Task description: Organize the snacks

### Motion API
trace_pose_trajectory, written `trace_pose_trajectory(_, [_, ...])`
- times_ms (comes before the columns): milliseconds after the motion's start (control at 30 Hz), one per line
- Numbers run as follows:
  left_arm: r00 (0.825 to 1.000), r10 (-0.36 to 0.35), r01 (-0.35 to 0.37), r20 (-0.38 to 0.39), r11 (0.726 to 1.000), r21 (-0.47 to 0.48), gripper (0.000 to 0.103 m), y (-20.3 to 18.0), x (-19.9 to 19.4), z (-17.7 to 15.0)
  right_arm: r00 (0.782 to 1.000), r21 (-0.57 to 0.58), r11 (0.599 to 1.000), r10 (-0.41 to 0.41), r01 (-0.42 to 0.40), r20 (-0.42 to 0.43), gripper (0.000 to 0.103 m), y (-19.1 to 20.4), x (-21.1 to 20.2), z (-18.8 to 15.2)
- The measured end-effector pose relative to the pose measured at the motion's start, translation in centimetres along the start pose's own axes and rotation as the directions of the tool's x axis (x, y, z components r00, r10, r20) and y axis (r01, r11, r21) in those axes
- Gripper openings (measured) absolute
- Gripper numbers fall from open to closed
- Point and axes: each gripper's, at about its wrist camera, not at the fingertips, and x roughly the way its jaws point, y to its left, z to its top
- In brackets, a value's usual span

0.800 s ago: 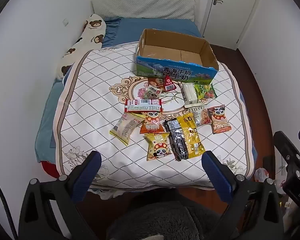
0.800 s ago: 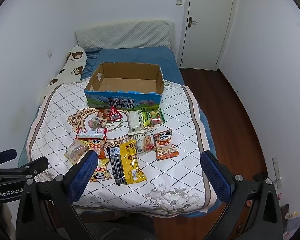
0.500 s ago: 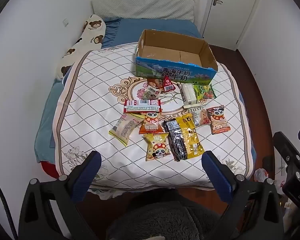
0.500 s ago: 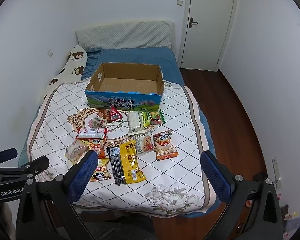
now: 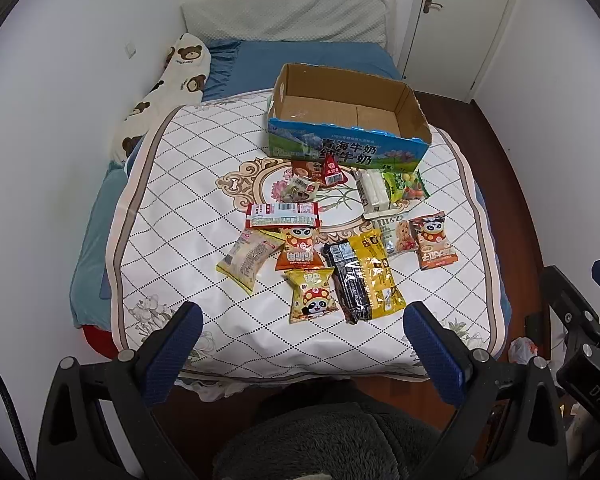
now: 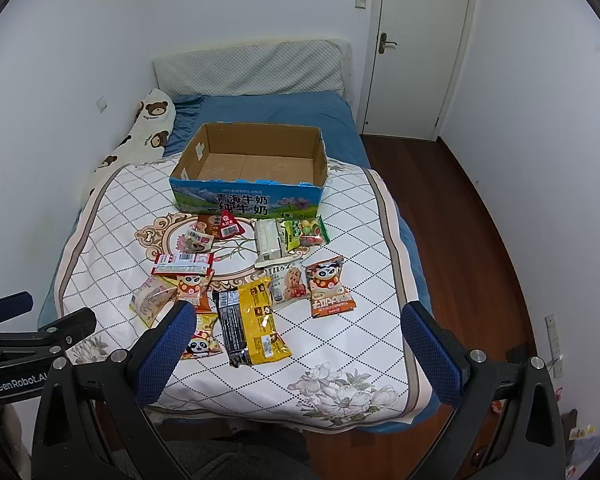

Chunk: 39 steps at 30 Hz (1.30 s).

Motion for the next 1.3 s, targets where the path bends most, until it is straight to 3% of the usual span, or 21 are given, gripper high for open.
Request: trace_pose_trajectory(1300, [1.0, 0.001, -0.001, 0.008, 1.0, 0.022, 0.103, -0.84, -0.02, 0.31, 1.0, 0.021, 1.0, 0.004, -0.004, 0.006, 0.103, -0.91, 0.01, 0.05])
